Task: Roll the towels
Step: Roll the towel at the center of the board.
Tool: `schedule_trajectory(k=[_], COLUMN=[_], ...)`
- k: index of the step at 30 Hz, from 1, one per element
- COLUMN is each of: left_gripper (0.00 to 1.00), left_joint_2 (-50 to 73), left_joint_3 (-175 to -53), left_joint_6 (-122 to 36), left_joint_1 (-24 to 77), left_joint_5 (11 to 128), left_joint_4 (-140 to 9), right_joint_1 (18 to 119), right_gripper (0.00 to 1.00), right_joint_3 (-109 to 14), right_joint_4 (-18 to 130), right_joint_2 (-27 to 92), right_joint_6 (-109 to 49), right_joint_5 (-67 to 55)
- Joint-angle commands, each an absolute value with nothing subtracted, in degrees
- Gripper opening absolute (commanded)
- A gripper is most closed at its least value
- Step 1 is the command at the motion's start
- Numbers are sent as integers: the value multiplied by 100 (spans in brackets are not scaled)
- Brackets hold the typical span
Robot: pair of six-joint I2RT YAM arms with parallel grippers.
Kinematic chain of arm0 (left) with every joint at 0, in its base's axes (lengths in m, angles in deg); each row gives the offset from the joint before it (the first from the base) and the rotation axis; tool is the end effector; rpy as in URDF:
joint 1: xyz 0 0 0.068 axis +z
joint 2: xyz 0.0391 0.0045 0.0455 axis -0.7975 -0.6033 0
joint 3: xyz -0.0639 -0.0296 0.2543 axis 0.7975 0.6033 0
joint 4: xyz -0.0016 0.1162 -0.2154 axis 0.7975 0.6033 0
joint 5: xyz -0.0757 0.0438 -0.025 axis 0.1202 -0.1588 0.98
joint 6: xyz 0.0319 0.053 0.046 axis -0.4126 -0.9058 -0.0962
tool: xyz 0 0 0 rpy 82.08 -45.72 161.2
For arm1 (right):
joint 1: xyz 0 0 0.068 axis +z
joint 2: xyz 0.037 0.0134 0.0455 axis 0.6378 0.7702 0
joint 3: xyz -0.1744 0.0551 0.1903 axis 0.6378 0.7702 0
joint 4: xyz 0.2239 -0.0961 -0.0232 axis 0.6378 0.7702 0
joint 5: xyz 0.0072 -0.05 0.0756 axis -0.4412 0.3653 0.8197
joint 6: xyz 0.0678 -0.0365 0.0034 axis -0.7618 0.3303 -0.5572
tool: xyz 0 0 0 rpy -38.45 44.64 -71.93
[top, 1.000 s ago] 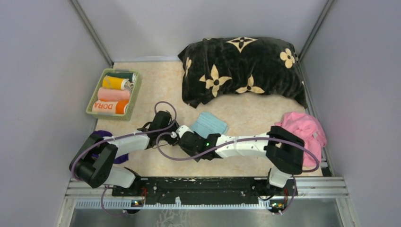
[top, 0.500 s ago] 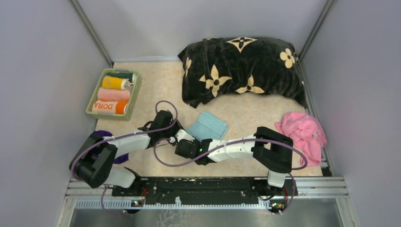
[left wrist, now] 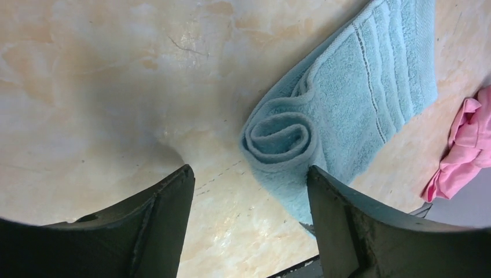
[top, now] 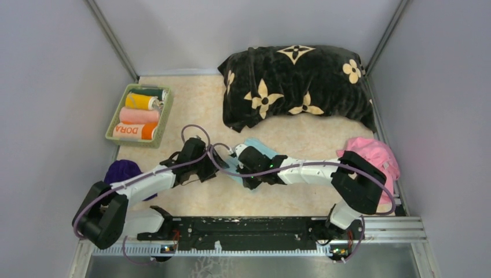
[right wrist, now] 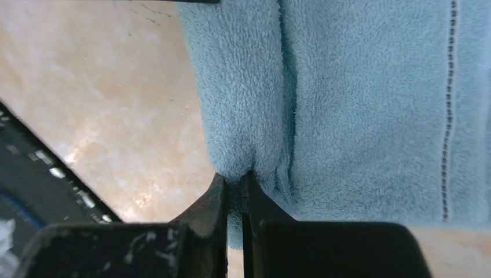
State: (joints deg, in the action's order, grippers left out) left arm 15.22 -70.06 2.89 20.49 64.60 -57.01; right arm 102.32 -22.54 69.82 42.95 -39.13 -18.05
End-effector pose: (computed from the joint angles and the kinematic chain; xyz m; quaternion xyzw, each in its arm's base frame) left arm 0.1979 -0.1304 0.1384 -0.1890 0.9176 -0.2653 0.2276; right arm 0.1498 0.2783 0.1505 -0.3658 0.8808 0.1592 0.2550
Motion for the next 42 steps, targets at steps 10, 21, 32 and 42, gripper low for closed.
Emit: schedule_trajectory(k=[10,21,32,42], left_gripper=[81,81,78,54], left_joint_2=[2757,1741,755,-212], left_joint_3=[-6193,-6514,-6964,-7490], left_joint_6=[316,303,258,196], left_joint_1=[2081,2077,2081,2081], left_joint_5=[6743,7229,6958,6889], left_joint_4=[-5955,-7187,-7461,-6739], right_joint_1=[8080,7419,7269,7276], right_gripper=[0,0,0,7], right_joint_3=[-1497,-1355,-1513,-1585], right_joint_4=[4999,4537,4577,5331], right_joint_2=[4503,5489,6028,5336], right_joint_6=[-5228,-5643,-5517,-4885], right_joint_5=[3071,3833,3853,3155])
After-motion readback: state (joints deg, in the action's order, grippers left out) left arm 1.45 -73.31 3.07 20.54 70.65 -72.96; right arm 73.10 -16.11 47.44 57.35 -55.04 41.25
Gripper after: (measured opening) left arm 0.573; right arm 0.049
